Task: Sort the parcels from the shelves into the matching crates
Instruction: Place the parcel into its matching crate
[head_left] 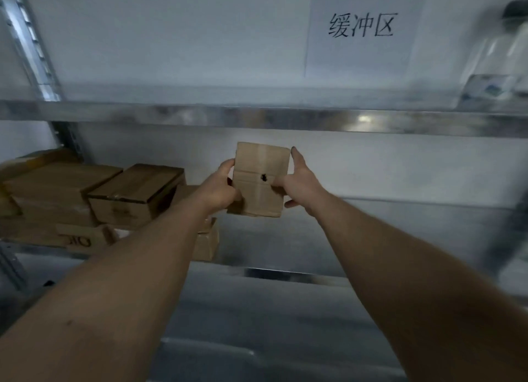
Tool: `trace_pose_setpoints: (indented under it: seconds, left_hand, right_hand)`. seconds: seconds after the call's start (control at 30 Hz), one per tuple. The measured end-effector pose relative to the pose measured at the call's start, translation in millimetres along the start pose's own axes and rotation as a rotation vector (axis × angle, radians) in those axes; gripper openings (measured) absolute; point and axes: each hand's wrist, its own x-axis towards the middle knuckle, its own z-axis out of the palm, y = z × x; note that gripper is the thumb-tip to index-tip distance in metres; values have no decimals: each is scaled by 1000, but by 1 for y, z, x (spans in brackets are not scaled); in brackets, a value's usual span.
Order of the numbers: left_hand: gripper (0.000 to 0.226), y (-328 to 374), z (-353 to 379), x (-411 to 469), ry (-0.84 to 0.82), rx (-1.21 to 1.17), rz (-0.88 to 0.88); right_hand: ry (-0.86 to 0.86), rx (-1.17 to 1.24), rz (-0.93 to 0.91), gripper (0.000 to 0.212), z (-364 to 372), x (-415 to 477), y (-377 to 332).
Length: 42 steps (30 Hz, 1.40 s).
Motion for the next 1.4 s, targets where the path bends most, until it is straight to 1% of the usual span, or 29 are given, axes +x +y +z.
trace_pose_setpoints:
  seconds: [0.03,0.1,0.13,0.17,0.23,0.27,0.33,0.4,0.43,0.47,0.5,0.57,0.6,0.67,0.7,0.77,0.83,0.9,0.93,1.0,1.07,1.13,1.23,1.33,1.4]
  left_hand:
    - [65,7,14,-1,0,-34,-7]
    - [40,25,41,-7,30,-84,-23]
    - [40,34,55,-11,32,-108,-31]
    - [47,41,68,-14,18,-130,-44]
    - [61,54,98,-21,-17,-140,-83]
    - [61,57,110,-24,-19,-138,-100]
    - [52,64,135,-29,-19,-144,-118]
    - [40,74,160,-35,-43,-164,-124]
    - [40,79,172,-37,-67,-174,-124]
    - [46,85,183,-39,-98,-178,-122]
    - [57,90,195,-42,-132,-174,-112]
    - [79,98,218,-46,-208,-158,-74]
    - [84,104,230,-49,-244,-154,-56]
    - [87,114,256,-54,-302,-150,-22]
    - [85,119,269,-55,-323,-146,-5]
    - [74,128,296,-60,-360,-163,18]
    - [54,136,323,-66,-391,-179,24]
    - [27,145,350,-73,-401,-187,16]
    - [18,149,363,-76,-412,-210,4]
    - [11,156,390,-81,-448,-251,-8]
    - [13,160,417,-82,-473,-211,41]
    - [13,166,442,-82,-509,-170,96]
    - [21,174,483,-83,-589,-131,190]
    - [44,186,521,-91,-742,-154,257]
    - [60,195,545,-90,-846,-168,313]
  right_hand:
    - [13,6,10,84,-13,-8,9]
    - [45,41,39,64,-39,-22,27]
    - [64,57,59,55,-51,-28,35]
    - [84,69,84,50,-63,-34,42]
    - [135,75,143,54,-86,-42,59]
    - [156,71,166,56,-94,-44,65]
    - [221,55,181,52,-112,-51,79]
    - [294,29,174,38,-132,-60,97]
    - [310,12,173,34,-143,-65,106]
    - [304,0,180,34,-155,-71,116]
    - [284,0,186,41,-167,-77,125]
    - [234,9,183,68,-190,-93,140]
    - [219,-2,180,78,-201,-102,147]
    - [226,-49,170,85,-224,-117,159]
    - [236,-69,172,83,-234,-124,167]
    - [256,-73,186,66,-254,-138,184]
    - [288,-10,232,38,-273,-150,204]
    - [340,49,281,15,-291,-162,221]
    - [371,54,305,9,-299,-168,229]
    - [434,53,361,15,-313,-179,246]
    - [486,-4,388,18,-327,-190,262]
    - [546,-43,415,12,-338,-203,278]
    - [659,-52,457,24,-357,-225,298]
    - [692,-113,481,20,-379,-246,317]
    - [696,-140,515,25,-397,-257,327]
